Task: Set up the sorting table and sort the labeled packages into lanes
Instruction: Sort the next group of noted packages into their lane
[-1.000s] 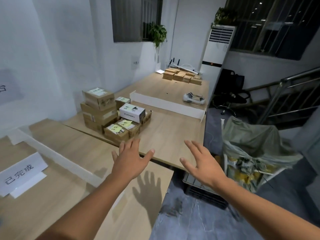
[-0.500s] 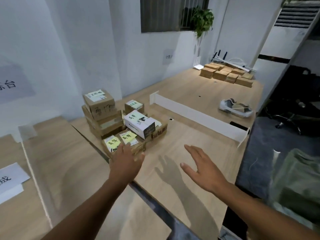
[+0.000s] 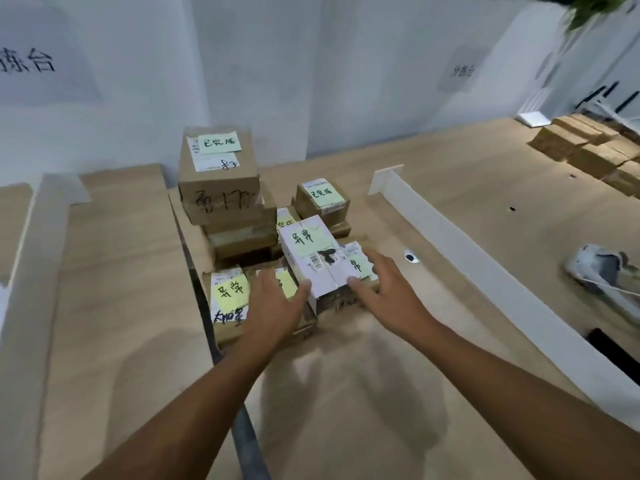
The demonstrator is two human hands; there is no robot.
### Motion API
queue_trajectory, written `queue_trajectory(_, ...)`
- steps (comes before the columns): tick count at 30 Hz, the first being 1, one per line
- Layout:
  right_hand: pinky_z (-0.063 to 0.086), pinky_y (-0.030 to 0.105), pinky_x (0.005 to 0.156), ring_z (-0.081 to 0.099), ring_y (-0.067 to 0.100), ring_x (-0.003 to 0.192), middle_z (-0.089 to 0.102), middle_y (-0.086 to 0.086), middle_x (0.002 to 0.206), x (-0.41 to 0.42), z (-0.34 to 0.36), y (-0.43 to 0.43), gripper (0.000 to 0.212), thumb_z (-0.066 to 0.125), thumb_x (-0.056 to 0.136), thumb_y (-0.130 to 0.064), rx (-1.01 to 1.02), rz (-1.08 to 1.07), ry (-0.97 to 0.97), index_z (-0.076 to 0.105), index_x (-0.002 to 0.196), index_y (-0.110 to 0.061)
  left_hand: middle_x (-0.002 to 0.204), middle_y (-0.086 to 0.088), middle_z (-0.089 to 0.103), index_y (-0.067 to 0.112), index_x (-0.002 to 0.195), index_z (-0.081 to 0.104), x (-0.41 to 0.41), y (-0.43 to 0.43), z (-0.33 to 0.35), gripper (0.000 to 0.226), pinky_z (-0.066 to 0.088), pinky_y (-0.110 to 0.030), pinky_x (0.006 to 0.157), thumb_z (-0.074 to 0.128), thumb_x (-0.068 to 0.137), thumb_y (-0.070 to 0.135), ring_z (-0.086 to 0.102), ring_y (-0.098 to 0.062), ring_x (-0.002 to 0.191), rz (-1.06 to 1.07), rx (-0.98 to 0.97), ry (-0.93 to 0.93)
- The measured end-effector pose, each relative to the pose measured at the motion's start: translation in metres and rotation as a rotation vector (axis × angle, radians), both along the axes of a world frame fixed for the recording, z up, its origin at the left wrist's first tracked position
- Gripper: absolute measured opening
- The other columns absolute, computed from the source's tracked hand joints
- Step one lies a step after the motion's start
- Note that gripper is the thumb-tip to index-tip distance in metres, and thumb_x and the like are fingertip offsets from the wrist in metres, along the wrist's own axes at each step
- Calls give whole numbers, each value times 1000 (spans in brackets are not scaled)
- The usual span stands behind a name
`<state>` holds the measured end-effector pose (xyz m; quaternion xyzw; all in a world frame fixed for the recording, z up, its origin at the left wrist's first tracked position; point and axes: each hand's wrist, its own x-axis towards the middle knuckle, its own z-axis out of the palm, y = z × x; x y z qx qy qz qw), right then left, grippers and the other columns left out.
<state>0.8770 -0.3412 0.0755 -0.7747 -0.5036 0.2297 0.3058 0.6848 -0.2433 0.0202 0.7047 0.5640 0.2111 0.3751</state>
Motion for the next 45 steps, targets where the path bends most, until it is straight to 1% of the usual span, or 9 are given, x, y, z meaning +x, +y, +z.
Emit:
queue_trajectory(6,42,33,105,45,15,137,39,-8,155,32,-49,99,73,57,96,-54,-143,150,7,18,157,-43,137,10,61,30,141,45,52,39,-30,62,35,-5,69,61,90,61,57,-3,103,4,-48,-98)
queue_trajectory(10,41,34,108,46,14,136,38,-9,159,36,-69,108,76,55,99,-51,-205,181,42,11,160,-40,139,8,62,32,144,39,62,47,-38,60,48,-26,74,62,94,53,66,-16,113,2,-130,-140)
queue_trajectory(20,51,41,105,52,5,129,47,-15,150,35,-13,31,70,59,97,-48,41,250,91,22,156,-40,122,36,50,52,145,31,38,-21,32,65,46,-17,76,57,86,60,53,21,98,-34,9,-186)
queue_trajectory(24,54,38,101,50,-1,128,42,-26,144,14,24,-16,71,54,89,-62,167,331,74,21,151,-50,128,32,55,59,137,31,7,-85,73,56,59,-29,84,59,88,60,61,7,108,19,92,-215)
queue_trajectory(28,55,37,97,51,0,126,43,-21,147,-40,58,-67,72,58,88,-58,290,455,92,25,150,-48,112,53,55,78,119,29,-51,-167,125,51,56,-13,70,61,87,54,63,14,99,107,180,-256)
queue_trajectory(35,48,20,93,53,-5,116,42,-20,147,-181,82,-157,70,62,94,-49,349,673,176,20,149,-53,121,44,59,72,129,29,-186,-303,163,60,50,-7,71,61,87,45,59,13,108,306,288,-190)
queue_trajectory(37,38,3,89,46,-15,117,39,-22,145,-221,84,-178,70,61,95,-47,364,725,188,19,151,-51,119,46,58,77,126,28,-222,-333,171,63,47,-4,73,60,86,41,59,15,108,357,302,-165)
queue_trajectory(40,27,-8,84,31,-33,115,37,-19,141,-280,90,-198,73,63,96,-40,382,808,206,22,155,-39,120,45,58,75,130,29,-275,-372,179,64,50,-15,80,60,84,41,60,14,106,448,305,-154)
queue_trajectory(45,28,-2,92,37,-26,119,37,-17,139,-386,100,-226,73,65,96,-37,385,955,199,23,155,-38,128,41,57,60,142,31,-368,-427,183,66,54,-28,90,58,85,41,60,11,110,570,341,-128)
